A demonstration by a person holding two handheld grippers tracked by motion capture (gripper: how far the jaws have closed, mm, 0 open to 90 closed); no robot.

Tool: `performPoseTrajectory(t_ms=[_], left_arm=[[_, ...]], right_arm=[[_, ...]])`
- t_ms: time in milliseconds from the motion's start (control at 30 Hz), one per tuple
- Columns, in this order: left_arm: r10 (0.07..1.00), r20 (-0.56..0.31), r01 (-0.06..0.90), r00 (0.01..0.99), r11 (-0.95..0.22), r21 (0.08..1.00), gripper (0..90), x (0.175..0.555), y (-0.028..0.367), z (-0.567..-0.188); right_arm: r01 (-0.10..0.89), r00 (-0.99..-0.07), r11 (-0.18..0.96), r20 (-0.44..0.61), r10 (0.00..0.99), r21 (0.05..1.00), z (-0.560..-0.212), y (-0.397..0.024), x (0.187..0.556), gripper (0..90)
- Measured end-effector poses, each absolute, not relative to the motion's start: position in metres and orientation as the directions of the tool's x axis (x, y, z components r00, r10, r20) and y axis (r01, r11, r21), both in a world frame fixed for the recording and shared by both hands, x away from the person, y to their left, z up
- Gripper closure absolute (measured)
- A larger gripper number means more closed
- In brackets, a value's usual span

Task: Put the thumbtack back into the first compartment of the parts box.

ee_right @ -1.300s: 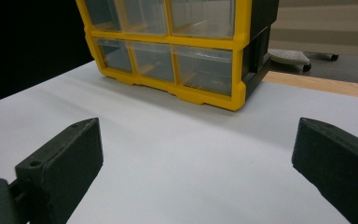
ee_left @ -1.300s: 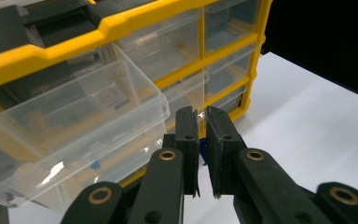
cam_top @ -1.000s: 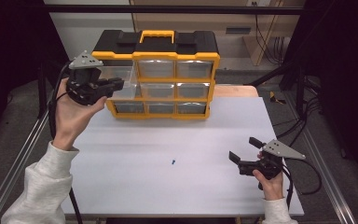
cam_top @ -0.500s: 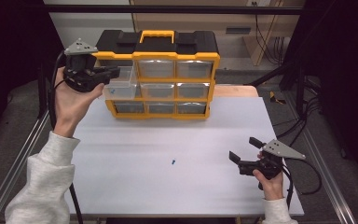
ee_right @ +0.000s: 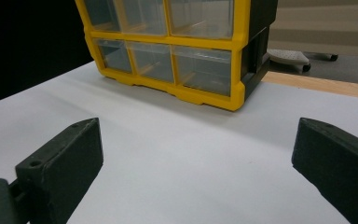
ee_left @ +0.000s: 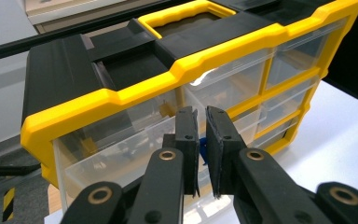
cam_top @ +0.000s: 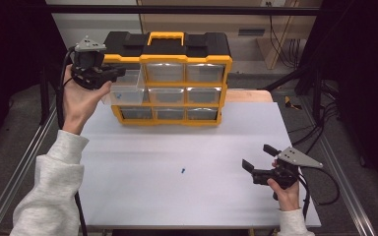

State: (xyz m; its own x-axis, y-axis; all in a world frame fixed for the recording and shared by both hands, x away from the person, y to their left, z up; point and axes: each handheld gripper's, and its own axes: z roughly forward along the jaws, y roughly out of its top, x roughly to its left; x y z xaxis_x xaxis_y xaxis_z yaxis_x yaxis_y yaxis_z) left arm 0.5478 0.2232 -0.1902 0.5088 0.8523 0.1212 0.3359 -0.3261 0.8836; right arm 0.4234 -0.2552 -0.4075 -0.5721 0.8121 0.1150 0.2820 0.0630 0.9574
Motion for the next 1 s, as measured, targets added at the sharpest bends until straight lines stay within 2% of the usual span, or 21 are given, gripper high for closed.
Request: performPoseTrajectory(t_ms=[567, 767, 1000], left_arm=[[0.865, 0.135, 0.372, 0.483, -0.342, 0.863, 83.4, 0.568, 0.228, -0.211], [0.855, 0.179, 0.394, 0.487, -0.398, 0.828, 83.3, 0.57, 0.226, -0.216], [0.865, 0.191, 0.416, 0.464, -0.403, 0.815, 83.2, 0.571, 0.224, -0.217]], right_arm=[[0.285, -0.569, 0.055, 0.123, 0.813, 0.957, -0.407, -0.255, 0.423, 2.3], [0.285, -0.569, 0.056, 0.122, 0.813, 0.957, -0.407, -0.255, 0.423, 2.3], [0.286, -0.569, 0.056, 0.123, 0.813, 0.957, -0.407, -0.255, 0.423, 2.3]])
